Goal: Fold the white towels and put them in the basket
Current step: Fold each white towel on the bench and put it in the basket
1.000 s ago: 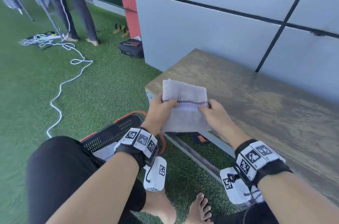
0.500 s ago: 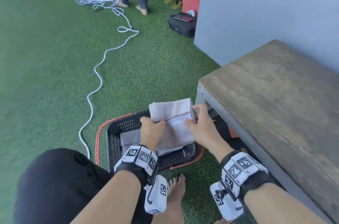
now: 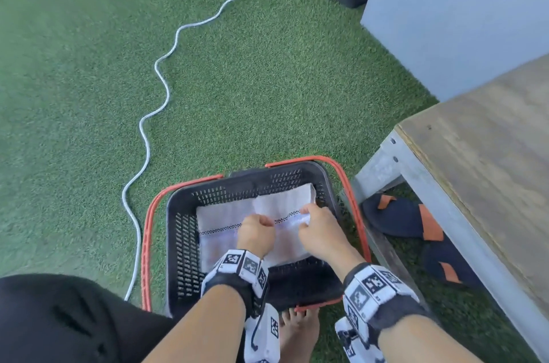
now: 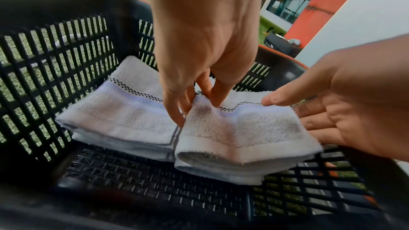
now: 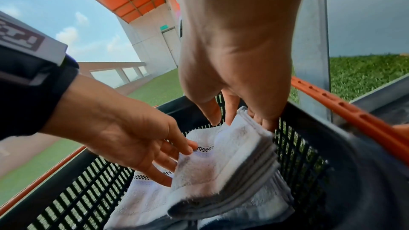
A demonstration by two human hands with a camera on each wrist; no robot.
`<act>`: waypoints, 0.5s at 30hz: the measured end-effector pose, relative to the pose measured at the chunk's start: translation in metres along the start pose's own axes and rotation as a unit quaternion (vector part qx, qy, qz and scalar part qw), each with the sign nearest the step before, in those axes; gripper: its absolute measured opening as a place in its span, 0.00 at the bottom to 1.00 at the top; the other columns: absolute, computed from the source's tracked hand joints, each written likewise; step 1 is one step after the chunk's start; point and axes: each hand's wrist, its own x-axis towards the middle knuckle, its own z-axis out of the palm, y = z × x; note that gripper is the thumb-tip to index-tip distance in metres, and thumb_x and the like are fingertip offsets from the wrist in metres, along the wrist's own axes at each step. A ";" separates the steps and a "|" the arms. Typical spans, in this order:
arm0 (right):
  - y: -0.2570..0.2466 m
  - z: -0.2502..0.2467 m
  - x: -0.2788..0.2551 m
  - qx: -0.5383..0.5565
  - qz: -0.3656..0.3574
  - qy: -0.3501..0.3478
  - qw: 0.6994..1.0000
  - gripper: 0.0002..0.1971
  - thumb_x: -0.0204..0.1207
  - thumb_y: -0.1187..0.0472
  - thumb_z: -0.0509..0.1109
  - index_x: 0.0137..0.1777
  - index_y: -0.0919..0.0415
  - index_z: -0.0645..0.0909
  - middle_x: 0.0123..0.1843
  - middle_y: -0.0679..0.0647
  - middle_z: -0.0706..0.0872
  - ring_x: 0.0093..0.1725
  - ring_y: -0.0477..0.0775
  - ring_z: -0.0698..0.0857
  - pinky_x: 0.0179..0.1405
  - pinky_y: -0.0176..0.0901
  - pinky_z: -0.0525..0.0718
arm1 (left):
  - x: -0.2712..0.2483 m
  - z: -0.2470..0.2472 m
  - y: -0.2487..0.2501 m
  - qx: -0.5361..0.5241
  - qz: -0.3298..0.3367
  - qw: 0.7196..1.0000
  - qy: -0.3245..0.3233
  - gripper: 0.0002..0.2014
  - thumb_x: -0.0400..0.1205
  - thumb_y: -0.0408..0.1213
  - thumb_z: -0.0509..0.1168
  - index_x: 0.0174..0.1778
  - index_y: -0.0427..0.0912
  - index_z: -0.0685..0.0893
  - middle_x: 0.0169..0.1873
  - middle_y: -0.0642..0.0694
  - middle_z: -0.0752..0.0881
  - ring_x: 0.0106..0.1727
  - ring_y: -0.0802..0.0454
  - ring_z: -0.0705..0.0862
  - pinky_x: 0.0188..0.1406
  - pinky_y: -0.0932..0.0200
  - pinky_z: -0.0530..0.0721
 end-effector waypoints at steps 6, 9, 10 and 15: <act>0.004 0.012 0.022 -0.001 0.042 -0.033 0.999 0.28 0.84 0.58 0.60 0.84 0.62 0.62 0.85 0.61 0.60 0.80 0.62 0.69 0.76 0.51 0.71 | 0.021 0.004 -0.004 0.025 -0.011 0.999 -0.047 0.19 0.80 0.27 0.63 0.67 0.39 0.83 0.50 0.37 0.89 0.46 0.42 0.88 0.28 0.63 0.78; 0.004 0.015 0.023 -0.002 0.045 -0.037 0.998 0.31 0.84 0.54 0.60 0.86 0.60 0.59 0.88 0.59 0.53 0.84 0.62 0.64 0.79 0.53 0.68 | 0.023 0.005 -0.004 0.041 -0.013 0.998 -0.048 0.20 0.80 0.27 0.64 0.70 0.36 0.81 0.44 0.39 0.89 0.35 0.50 0.83 0.25 0.64 0.77; 0.004 0.014 0.022 -0.001 0.043 -0.036 0.998 0.31 0.85 0.54 0.60 0.86 0.60 0.59 0.89 0.58 0.52 0.84 0.61 0.63 0.79 0.53 0.67 | 0.022 0.005 -0.002 0.046 -0.016 0.998 -0.044 0.20 0.81 0.29 0.64 0.70 0.36 0.81 0.46 0.39 0.88 0.39 0.49 0.85 0.30 0.63 0.79; 0.000 0.000 0.009 0.028 0.018 -0.019 0.999 0.28 0.85 0.55 0.60 0.83 0.60 0.63 0.86 0.57 0.62 0.81 0.59 0.69 0.75 0.48 0.69 | 0.007 0.001 0.023 0.050 -0.005 0.999 -0.016 0.16 0.82 0.36 0.61 0.65 0.40 0.81 0.56 0.38 0.87 0.58 0.39 0.86 0.52 0.51 0.85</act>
